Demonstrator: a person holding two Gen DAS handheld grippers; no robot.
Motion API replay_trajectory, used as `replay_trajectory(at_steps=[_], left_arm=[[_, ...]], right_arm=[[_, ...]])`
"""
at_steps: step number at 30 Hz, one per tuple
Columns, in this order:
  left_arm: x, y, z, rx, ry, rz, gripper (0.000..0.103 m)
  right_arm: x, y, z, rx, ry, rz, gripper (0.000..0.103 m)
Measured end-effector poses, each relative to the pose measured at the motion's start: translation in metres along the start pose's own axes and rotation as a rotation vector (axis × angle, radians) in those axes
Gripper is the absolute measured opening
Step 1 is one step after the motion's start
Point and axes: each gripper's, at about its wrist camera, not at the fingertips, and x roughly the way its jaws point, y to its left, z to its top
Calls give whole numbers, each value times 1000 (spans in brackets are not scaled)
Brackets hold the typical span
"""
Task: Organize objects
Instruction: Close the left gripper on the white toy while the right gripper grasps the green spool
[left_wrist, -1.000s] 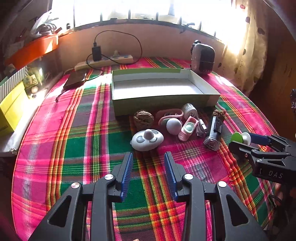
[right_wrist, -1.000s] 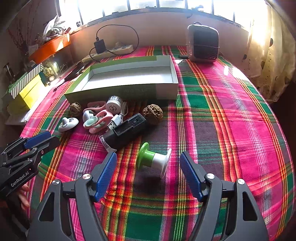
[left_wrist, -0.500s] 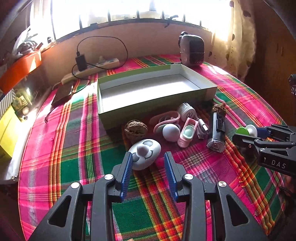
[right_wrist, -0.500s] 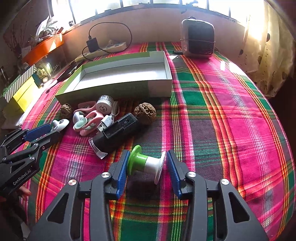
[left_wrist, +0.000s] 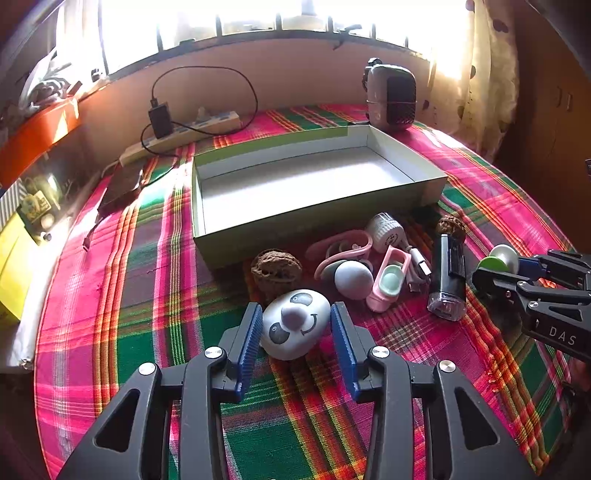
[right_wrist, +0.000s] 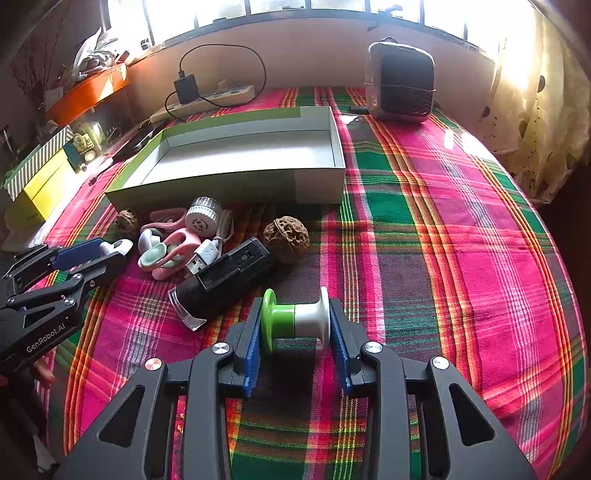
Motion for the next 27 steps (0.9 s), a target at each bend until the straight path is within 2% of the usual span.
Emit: replay_trajectory(at_steps=[7, 19, 24, 27], left_arm=[[7, 0, 2, -3, 30, 12, 39], [7, 8, 4, -38, 28, -3, 38], [0, 8, 5, -44, -3, 9, 29], [0, 8, 6, -49, -5, 9, 29]], right_arm=[[2, 0, 2, -8, 0, 6, 34], [3, 0, 3, -16, -5, 13, 34], [3, 0, 2, -17, -5, 14, 34], [2, 2, 2, -20, -7, 13, 34]])
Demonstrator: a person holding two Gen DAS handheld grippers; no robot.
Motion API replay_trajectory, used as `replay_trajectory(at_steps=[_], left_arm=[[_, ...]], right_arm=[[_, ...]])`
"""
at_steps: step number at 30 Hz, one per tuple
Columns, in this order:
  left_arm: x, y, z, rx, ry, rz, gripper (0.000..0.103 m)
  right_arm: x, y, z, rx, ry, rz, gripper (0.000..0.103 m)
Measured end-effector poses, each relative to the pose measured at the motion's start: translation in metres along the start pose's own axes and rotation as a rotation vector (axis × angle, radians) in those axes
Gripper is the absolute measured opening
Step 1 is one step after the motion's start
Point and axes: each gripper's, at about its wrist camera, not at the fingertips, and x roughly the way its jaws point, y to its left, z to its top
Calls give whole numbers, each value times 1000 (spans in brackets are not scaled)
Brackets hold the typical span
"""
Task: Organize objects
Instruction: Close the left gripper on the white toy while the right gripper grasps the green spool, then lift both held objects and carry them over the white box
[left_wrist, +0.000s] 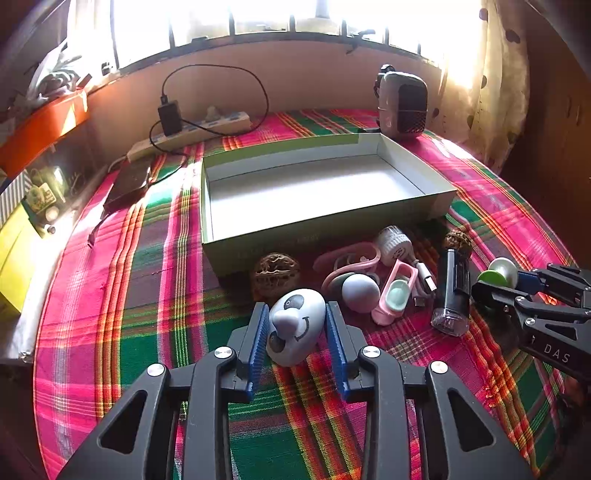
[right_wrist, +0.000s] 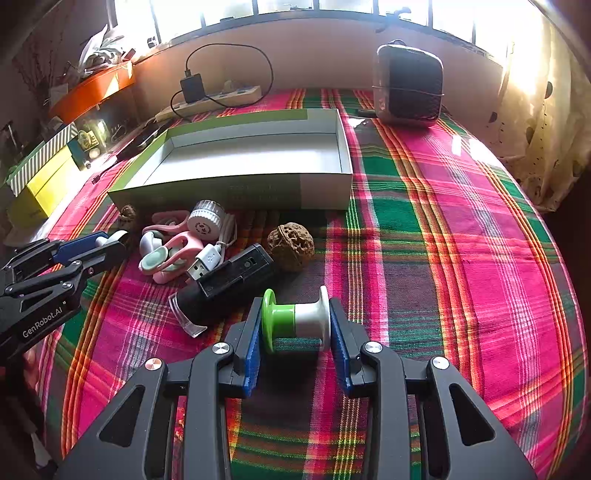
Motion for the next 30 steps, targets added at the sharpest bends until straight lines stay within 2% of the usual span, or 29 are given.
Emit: replay_trajectory(at_steps=[3, 20, 30], left_arm=[[-3, -1, -1, 0, -11, 6, 26], [-10, -3, -3, -25, -16, -6, 25], [-29, -4, 11, -35, -56, -27, 25]], right_arm=[[-1, 1, 0, -1, 1, 1, 34], [-5, 6, -1, -15, -9, 26, 33], [-20, 10, 15, -42, -50, 48, 33]])
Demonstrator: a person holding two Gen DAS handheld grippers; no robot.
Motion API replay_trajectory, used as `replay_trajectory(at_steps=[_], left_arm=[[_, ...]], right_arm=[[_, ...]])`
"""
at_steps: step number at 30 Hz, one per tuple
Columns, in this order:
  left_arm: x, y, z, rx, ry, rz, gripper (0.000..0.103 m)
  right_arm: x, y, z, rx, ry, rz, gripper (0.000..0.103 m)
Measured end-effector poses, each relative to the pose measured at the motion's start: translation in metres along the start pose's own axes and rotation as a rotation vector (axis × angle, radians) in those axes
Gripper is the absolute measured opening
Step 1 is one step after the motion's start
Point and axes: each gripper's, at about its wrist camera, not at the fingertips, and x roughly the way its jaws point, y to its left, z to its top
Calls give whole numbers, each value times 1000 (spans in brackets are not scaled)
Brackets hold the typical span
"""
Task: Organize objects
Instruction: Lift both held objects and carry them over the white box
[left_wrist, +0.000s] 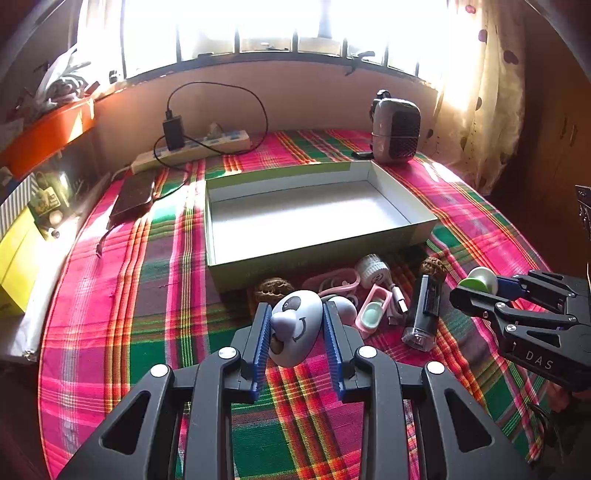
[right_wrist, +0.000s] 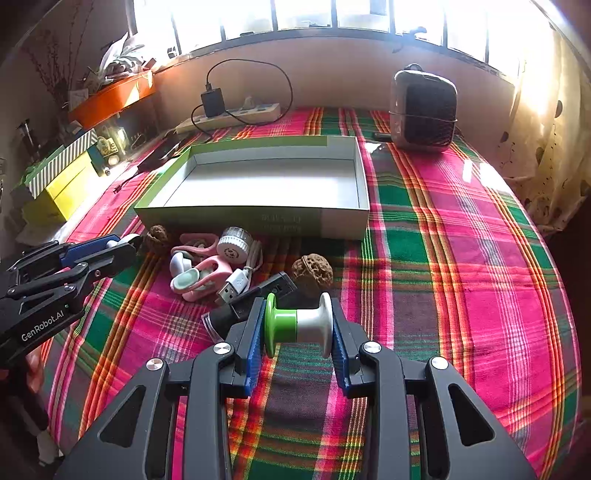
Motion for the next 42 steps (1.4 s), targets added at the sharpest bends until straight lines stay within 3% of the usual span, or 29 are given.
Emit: replay_trajectory(at_steps=[9, 21, 30, 42], left_arm=[[2, 5, 23, -10, -17, -11, 26], [31, 16, 64, -27, -10, -28, 26], [76, 28, 93, -70, 43, -13, 26], [124, 29, 113, -39, 88, 55, 26]], right_arm=[[-3, 7, 28, -38, -31, 23, 33], [22, 1, 82, -48, -40, 34, 33], [64, -9, 123, -65, -2, 7, 33], [126, -15, 145, -74, 77, -12, 33]])
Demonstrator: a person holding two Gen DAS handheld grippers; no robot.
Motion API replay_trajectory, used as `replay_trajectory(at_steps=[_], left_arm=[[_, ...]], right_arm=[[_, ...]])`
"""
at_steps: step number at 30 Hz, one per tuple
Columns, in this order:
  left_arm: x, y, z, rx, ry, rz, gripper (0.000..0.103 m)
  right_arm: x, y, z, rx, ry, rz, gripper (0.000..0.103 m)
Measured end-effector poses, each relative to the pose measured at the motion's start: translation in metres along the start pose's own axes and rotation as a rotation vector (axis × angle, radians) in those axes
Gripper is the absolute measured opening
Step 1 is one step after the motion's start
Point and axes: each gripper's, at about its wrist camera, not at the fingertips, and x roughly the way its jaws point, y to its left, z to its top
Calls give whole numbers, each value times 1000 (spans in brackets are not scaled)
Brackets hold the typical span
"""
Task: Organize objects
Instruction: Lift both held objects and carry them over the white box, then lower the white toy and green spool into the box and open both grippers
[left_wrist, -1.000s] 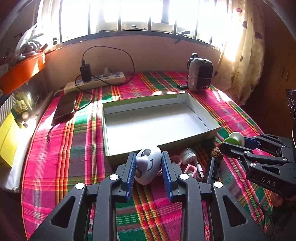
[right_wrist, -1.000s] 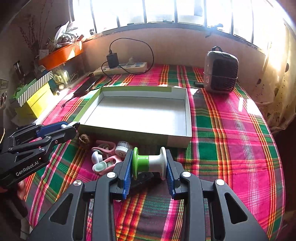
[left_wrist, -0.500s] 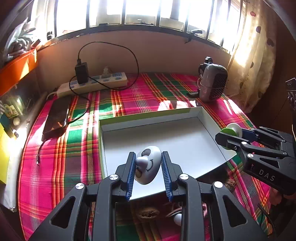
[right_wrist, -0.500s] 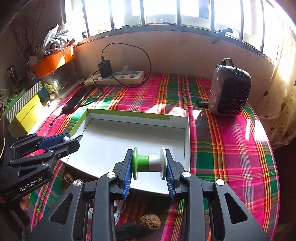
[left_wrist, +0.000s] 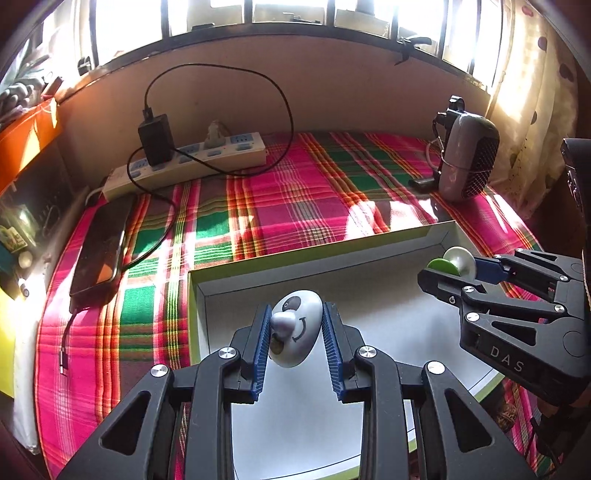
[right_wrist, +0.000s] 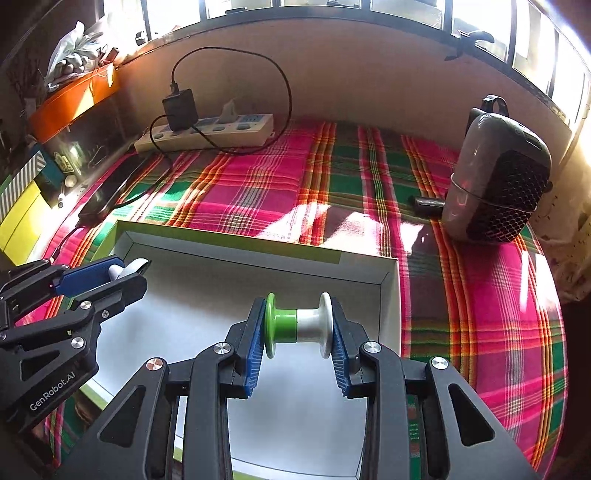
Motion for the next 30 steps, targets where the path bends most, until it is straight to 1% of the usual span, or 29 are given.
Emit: replay_trajectory(at_steps=[6, 10, 15, 19, 23, 30], left_arm=[[14, -1, 3, 10, 25, 15, 26], [17, -3, 3, 29, 17, 42, 26], [20, -4, 4, 31, 20, 49, 26], [24, -6, 3, 40, 29, 65, 31], [26, -6, 2, 37, 33, 65, 32], [31, -7, -1, 35, 53, 68, 38]], right_arm=[[14, 2, 5, -26, 15, -20, 33], [20, 2, 6, -30, 26, -26, 33], [26, 2, 5, -32, 37, -37, 33], [27, 1, 6, -32, 37, -41, 33], [27, 1, 6, -30, 37, -45, 33], [27, 1, 6, -26, 35, -45, 34]])
